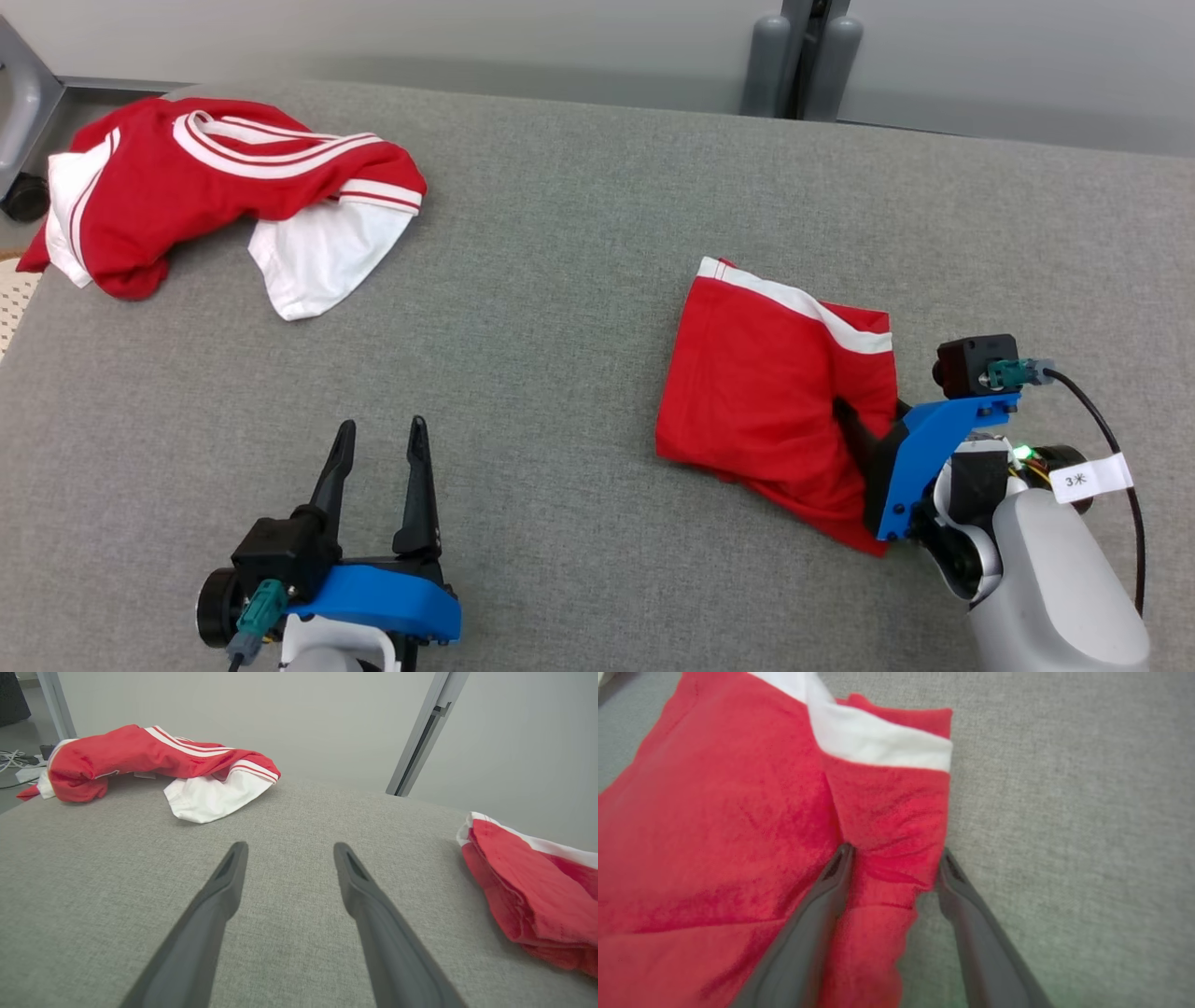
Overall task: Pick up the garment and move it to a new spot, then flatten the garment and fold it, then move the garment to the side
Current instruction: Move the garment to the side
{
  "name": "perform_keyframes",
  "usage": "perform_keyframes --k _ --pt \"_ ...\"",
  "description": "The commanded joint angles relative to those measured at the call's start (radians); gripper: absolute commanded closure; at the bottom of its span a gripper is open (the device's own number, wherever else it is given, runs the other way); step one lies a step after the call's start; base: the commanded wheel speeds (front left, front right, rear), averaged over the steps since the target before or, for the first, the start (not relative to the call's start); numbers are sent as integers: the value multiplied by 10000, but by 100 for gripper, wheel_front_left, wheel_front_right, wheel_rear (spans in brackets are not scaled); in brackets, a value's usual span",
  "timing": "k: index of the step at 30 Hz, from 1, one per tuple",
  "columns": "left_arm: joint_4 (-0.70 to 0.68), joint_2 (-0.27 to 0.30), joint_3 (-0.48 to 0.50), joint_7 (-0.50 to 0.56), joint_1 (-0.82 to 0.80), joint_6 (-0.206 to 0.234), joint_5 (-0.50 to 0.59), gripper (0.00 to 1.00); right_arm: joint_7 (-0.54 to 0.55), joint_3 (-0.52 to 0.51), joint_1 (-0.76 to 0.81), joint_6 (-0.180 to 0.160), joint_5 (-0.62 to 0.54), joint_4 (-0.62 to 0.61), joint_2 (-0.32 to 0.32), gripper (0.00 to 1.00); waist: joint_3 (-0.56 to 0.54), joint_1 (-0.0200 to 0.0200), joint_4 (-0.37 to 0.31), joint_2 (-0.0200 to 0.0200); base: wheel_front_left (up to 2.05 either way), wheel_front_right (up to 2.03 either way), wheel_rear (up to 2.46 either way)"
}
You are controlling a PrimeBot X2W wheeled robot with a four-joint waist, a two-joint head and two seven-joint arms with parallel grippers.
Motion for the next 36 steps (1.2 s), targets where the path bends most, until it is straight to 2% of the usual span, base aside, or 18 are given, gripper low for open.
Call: perform_keyframes --k 1,2,9,18,24,31,36 --pt "-38 -11 12 -48 -220 -86 184 0 -45 114 -88 1 167 -13 -3 85 98 -1 -44 0 0 0 0" --pt "-61 -21 9 -48 -286 -155 246 0 -64 144 -150 1 188 -61 -8 100 144 -1 -100 0 0 0 0" --pt "-484 15 -46 -47 -670 -348 728 0 -565 48 -622 -1 170 -684 -155 100 626 -1 -968 0 0 0 0" --pt "-1119 448 -338 201 -1114 -443 1276 0 -1064 -835 -395 1 199 -1700 -696 100 1506 -1 -3077 0 0 0 0" --pt "-1684 855 -475 775 -1349 -451 1559 0 -1264 -1488 -168 1 251 -2034 -676 100 2049 -1 -4333 0 0 0 0" --pt "-2233 1142 -532 1240 -1446 -437 1656 0 -1277 -1700 -517 1 367 -1931 -742 100 2407 -1 -4754 0 0 0 0" --pt "-2629 1302 -603 1549 -1484 -388 1755 0 -1023 -1885 -1438 1 131 -1438 -1293 100 2703 -1 -4418 0 0 0 0"
